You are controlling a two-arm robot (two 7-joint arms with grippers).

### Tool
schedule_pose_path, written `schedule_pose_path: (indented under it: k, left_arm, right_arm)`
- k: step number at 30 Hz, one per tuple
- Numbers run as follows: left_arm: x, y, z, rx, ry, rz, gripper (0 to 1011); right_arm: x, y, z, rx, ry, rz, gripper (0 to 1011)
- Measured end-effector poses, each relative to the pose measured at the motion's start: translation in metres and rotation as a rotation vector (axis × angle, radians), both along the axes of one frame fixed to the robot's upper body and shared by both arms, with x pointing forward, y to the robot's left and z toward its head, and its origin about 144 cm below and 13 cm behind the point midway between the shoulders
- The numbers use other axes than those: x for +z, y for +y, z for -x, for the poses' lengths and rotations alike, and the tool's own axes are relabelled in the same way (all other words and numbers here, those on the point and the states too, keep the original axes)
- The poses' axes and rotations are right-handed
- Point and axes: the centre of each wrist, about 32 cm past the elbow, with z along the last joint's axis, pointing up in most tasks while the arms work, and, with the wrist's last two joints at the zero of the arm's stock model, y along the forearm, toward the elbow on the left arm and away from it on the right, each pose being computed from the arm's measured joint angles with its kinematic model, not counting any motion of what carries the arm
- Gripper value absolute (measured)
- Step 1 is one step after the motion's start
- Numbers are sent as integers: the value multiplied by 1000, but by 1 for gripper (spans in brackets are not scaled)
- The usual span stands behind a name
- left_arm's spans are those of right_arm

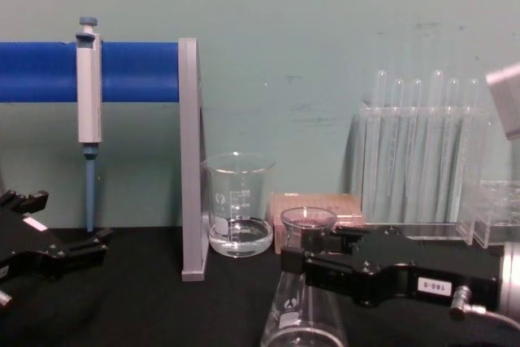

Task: Grasp the erlenmeyer flask with one hand, shake it three times, then place it back.

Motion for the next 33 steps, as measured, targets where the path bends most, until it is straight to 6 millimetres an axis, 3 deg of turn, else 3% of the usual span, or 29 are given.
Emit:
schedule_pose_path:
  k: [33]
  left_arm:
    - [0, 0, 0, 0, 0, 0, 1001]
  right_arm:
    - [-1, 2, 0, -4, 11, 10, 456]
